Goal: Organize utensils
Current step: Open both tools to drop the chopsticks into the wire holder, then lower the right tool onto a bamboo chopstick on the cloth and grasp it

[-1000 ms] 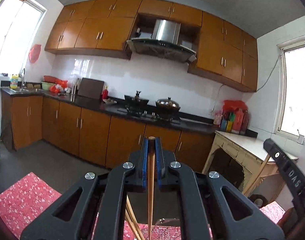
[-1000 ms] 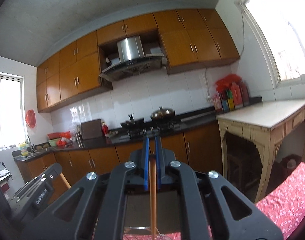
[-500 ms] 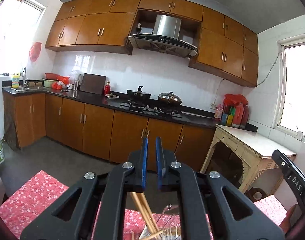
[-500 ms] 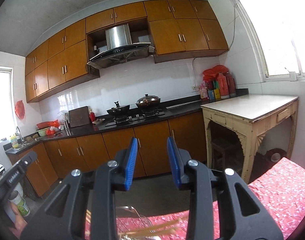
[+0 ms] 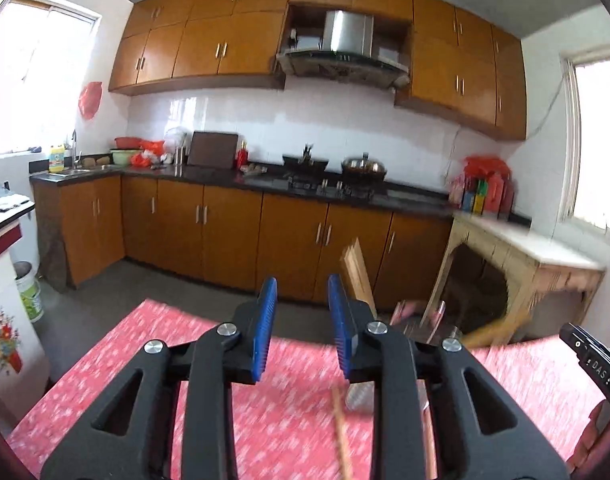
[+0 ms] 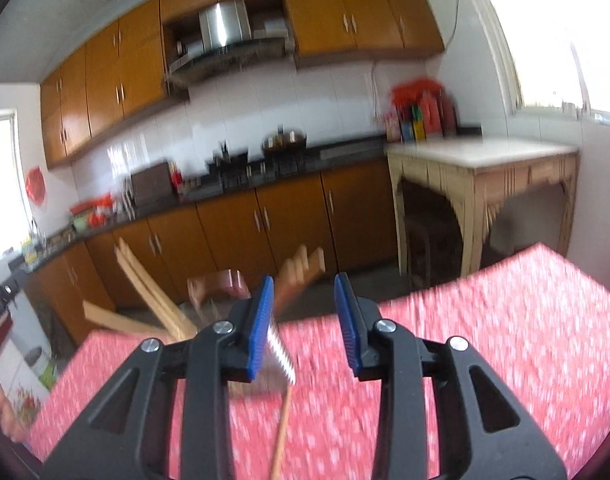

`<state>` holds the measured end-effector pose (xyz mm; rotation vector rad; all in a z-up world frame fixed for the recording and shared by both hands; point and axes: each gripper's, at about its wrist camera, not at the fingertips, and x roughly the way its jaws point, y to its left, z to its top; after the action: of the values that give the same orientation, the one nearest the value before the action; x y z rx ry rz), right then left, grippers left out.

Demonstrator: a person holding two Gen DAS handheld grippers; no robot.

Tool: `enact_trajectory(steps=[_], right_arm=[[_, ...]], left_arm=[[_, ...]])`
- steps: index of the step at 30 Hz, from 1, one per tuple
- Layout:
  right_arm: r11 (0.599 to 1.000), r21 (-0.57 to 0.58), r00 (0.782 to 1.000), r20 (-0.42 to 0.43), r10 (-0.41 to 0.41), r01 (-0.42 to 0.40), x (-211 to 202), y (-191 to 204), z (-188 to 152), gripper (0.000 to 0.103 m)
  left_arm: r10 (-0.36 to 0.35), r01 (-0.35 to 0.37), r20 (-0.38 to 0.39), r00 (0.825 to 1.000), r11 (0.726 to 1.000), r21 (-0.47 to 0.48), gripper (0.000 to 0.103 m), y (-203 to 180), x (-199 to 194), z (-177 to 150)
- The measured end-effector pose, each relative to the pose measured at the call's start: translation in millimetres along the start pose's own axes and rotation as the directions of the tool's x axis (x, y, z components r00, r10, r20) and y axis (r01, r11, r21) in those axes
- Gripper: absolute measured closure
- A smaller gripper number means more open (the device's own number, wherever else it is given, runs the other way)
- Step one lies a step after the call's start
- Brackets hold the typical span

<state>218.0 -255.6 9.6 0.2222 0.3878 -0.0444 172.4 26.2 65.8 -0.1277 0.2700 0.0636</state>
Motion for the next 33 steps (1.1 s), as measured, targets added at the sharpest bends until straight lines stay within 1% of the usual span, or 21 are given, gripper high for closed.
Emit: enact_trajectory(steps=[2, 4, 5, 6, 7, 8, 9, 10, 11, 12, 13, 15, 17, 21, 22, 23, 26, 30, 31, 32, 33], right_arm=[[1.000, -0.001, 0.997, -0.077, 0.006, -0.006, 5.6, -0.5, -29.8, 0.071], [1.000, -0.007, 0.987, -0.158, 0.013, -0.015, 11.3, 2.8, -61.5, 0.071], [1.000, -0.009, 0.980, -0.198, 0.022, -0.024, 14.4, 5.0, -75.3, 0.071], [0.999, -0.015, 0.967, -0.251, 0.034, -0.039, 19.0, 8.7, -92.9, 0.071], [0.998, -0.022, 0.956, -0.289, 0.043, -0.052, 22.7, 13.1, -104.8, 0.071], [0.997, -0.034, 0.944, -0.325, 0.048, -0.062, 26.5, 19.2, -116.7, 0.071], [0.996, -0.046, 0.933, -0.356, 0.052, -0.073, 29.8, 25.5, -127.6, 0.071], [0.995, -0.051, 0.924, -0.377, 0.058, -0.084, 32.7, 29.4, -134.2, 0.071], [0.994, -0.056, 0.913, -0.402, 0.064, -0.094, 36.1, 34.0, -142.0, 0.071], [0.993, -0.060, 0.906, -0.419, 0.066, -0.100, 38.6, 35.7, -147.3, 0.071], [0.992, -0.064, 0.896, -0.440, 0.067, -0.106, 42.6, 38.4, -152.8, 0.071], [0.993, -0.070, 0.883, -0.466, 0.057, -0.100, 50.2, 39.7, -159.8, 0.071], [0.992, -0.072, 0.876, -0.479, 0.055, -0.102, 53.6, 38.0, -164.3, 0.071], [0.987, -0.126, 0.885, -0.465, 0.029, -0.099, 52.5, 41.6, -168.5, 0.072], [0.986, -0.146, 0.886, -0.464, 0.005, -0.082, 53.1, 42.0, -169.5, 0.080], [0.985, -0.162, 0.887, -0.462, -0.018, -0.064, 53.5, 40.7, -169.0, 0.093], [0.988, -0.156, 0.887, -0.457, -0.067, -0.007, 59.0, 24.8, -164.2, 0.095], [0.989, -0.096, 0.878, -0.456, -0.148, 0.117, 69.1, -16.9, -147.5, 0.095], [0.986, -0.074, 0.875, -0.454, -0.166, 0.148, 72.6, -29.9, -142.1, 0.095], [0.982, -0.063, 0.873, -0.451, -0.186, 0.177, 76.1, -40.0, -138.2, 0.095], [0.979, -0.052, 0.871, -0.448, -0.201, 0.199, 80.0, -50.8, -134.0, 0.095]], left_arm=[[0.003, -0.002, -0.039, 0.999, 1.000, 0.020, 0.076, 5.2, 0.0, -21.6], [0.000, 0.005, -0.113, 0.994, 0.999, 0.044, 0.076, 5.8, 4.2, -51.9], [0.000, 0.008, -0.140, 0.990, 0.998, 0.057, 0.075, 5.1, 6.5, -62.0], [0.000, 0.012, -0.174, 0.985, 0.997, 0.071, 0.075, 3.7, 10.0, -74.4], [0.001, 0.019, -0.222, 0.975, 0.996, 0.088, 0.075, -0.3, 16.9, -91.3], [0.000, 0.024, -0.246, 0.969, 0.995, 0.094, 0.075, -1.1, 19.1, -101.2], [-0.003, 0.032, -0.279, 0.960, 0.995, 0.097, 0.075, -3.5, 24.1, -110.7], [-0.014, 0.046, -0.321, 0.947, 0.995, 0.093, 0.075, -7.5, 31.1, -121.1], [-0.021, 0.055, -0.344, 0.939, 0.994, 0.090, 0.074, -9.8, 35.0, -125.9], [-0.031, 0.069, -0.377, 0.926, 0.994, 0.088, 0.070, -14.8, 41.9, -132.7], [-0.037, 0.078, -0.397, 0.917, 0.993, 0.088, 0.066, -17.3, 43.8, -140.3], [-0.056, 0.102, -0.437, 0.898, 0.991, 0.084, 0.064, -20.8, 50.7, -149.0], [-0.070, 0.122, -0.474, 0.878, 0.989, 0.080, 0.064, -25.8, 57.2, -158.2], [-0.086, 0.141, -0.513, 0.854, 0.988, 0.068, 0.064, -32.4, 62.9, -172.5], [-0.085, 0.142, -0.517, 0.852, 0.987, 0.071, 0.064, -34.0, 63.4, -175.4], [-0.083, 0.144, -0.524, 0.848, 0.987, 0.076, 0.064, -36.2, 65.3, -177.8], [-0.067, 0.144, -0.546, 0.835, 0.985, 0.100, 0.064, -43.0, 71.1, -184.0], [-0.020, 0.129, -0.575, 0.818, 0.980, 0.149, 0.064, -51.8, 80.4, -194.6], [-0.008, 0.122, -0.572, 0.820, 0.979, 0.162, 0.065, -52.5, 81.7, -195.9], [0.000, 0.118, -0.571, 0.821, 0.979, 0.169, 0.066, -53.0, 82.5, -194.8], [0.012, 0.109, -0.570, 0.821, 0.978, 0.177, 0.074, -52.5, 85.7, -193.7]])
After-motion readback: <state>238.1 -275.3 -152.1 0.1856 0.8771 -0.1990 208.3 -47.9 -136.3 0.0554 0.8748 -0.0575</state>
